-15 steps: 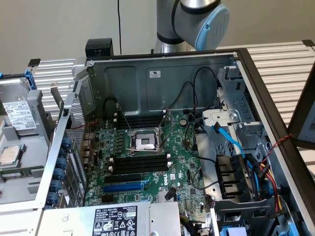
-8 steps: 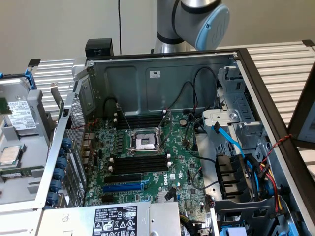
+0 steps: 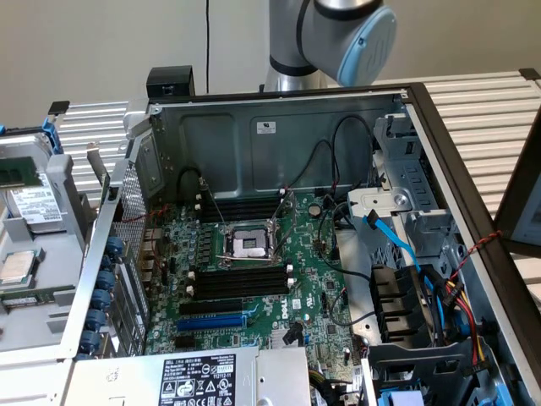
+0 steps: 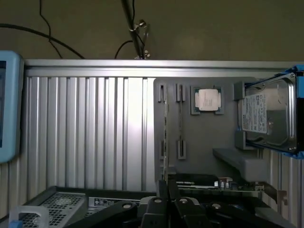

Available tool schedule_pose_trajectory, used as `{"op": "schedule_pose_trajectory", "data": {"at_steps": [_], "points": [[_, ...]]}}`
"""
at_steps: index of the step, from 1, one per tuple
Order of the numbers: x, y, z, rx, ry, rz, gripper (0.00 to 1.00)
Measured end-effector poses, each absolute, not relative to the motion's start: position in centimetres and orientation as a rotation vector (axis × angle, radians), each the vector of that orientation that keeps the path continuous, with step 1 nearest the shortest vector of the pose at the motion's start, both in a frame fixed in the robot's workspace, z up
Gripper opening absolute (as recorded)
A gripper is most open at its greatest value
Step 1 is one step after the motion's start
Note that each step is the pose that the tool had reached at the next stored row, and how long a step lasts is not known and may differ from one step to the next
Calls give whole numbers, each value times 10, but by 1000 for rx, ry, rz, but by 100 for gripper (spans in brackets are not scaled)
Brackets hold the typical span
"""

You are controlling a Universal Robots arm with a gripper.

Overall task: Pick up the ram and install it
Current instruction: 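Pick up the ram and move it above insertion slot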

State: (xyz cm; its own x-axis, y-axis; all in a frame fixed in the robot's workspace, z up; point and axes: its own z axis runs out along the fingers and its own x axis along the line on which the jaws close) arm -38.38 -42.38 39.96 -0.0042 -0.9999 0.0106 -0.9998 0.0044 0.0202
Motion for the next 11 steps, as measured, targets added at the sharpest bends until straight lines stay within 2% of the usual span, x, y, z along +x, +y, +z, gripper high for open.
{"op": "schedule_pose_trajectory", "data": {"at_steps": [11], "points": [[-334,-424,400,2201,-2210,-11,12]]}}
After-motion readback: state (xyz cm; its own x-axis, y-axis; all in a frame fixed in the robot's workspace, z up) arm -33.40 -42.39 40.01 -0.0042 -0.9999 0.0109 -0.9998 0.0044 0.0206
